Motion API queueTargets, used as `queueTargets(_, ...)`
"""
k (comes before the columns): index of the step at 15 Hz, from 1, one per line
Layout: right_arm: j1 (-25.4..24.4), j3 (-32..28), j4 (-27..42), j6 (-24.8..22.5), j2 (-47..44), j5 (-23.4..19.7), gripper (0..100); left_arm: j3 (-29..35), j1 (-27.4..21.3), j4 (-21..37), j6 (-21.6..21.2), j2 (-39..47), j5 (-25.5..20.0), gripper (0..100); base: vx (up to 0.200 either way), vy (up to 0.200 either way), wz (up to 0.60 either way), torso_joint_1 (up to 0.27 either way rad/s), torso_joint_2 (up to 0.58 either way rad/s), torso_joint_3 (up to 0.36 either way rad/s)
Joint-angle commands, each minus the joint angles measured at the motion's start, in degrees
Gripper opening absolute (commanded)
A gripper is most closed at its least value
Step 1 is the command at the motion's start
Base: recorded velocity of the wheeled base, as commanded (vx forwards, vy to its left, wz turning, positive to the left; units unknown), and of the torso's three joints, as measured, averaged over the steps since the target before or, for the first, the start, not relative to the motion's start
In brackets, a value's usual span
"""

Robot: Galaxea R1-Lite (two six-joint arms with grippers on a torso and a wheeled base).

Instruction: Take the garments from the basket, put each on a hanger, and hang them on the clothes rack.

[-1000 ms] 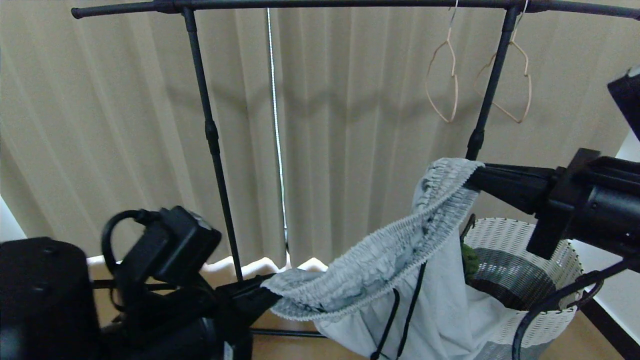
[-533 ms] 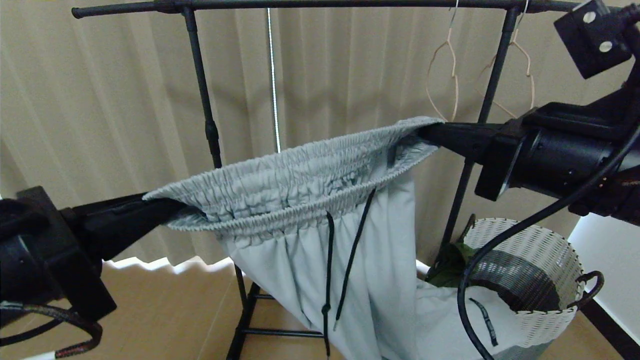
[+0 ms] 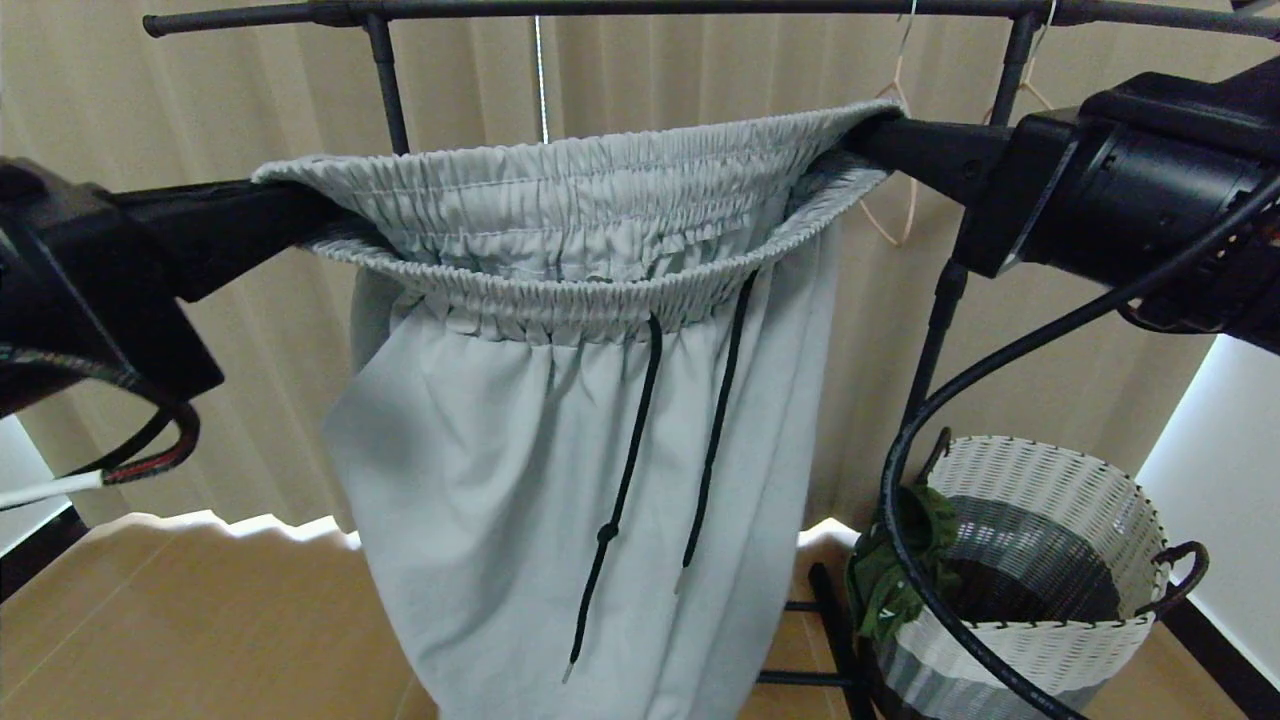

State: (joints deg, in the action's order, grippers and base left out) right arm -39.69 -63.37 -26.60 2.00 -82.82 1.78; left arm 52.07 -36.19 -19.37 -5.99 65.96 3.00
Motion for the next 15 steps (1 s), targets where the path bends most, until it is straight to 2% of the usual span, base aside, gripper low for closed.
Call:
queueTargets(1, 0.8, -0.7, 0.0, -0.1, 0.6, 0.1, 0, 3.6, 0.0, -0.9, -0.1, 5.8, -0.1, 0, 0.0, 0.0, 0.0, 0.0, 0.0, 0.0)
queueTargets(3, 2.2, -0.3, 0.2, -0.2, 1.3, 0.2, 0, 4.4, -0.2, -2.0, -0.1, 7.2, -0.1, 0, 0.0, 0.0, 0.0, 0.0, 0.0, 0.0)
queueTargets(5, 4.1, 1.4, 0.1, -0.3, 1.3, 0.2, 0, 2.2, -0.8, -2.0, -0.3, 7.7, -0.1, 0, 0.0, 0.0, 0.0, 0.0, 0.0, 0.0)
queueTargets(7, 5.7, 3.1, 0.1, -0.3, 1.6, 0.4, 0, 0.0, -1.6, -1.5, -2.5, 8.3, 0.2, 0, 0.0, 0.0, 0.0, 0.0, 0.0, 0.0)
queueTargets(8, 6.9, 4.0, 0.1, -0.3, 2.2, 0.4, 0, -0.3, -1.5, -1.8, -5.5, 9.2, 0.4, 0, 0.0, 0.0, 0.0, 0.0, 0.0, 0.0)
queueTargets(9, 7.4, 4.4, 0.1, -0.3, 3.1, 0.4, 0, 1.9, -1.4, -2.1, -6.9, 10.1, 0.4, 0, 0.0, 0.0, 0.0, 0.0, 0.0, 0.0)
queueTargets(12, 7.4, 6.5, 0.1, -0.3, 5.3, 0.5, 0, 7.5, -1.4, -2.1, -7.3, 12.9, 0.5, 0, 0.0, 0.0, 0.0, 0.0, 0.0, 0.0)
queueTargets(15, 7.6, 11.8, 0.1, -0.4, 7.1, 0.5, 0, 6.0, -1.2, -2.2, -7.4, 13.9, 0.6, 0, 0.0, 0.0, 0.0, 0.0, 0.0, 0.0)
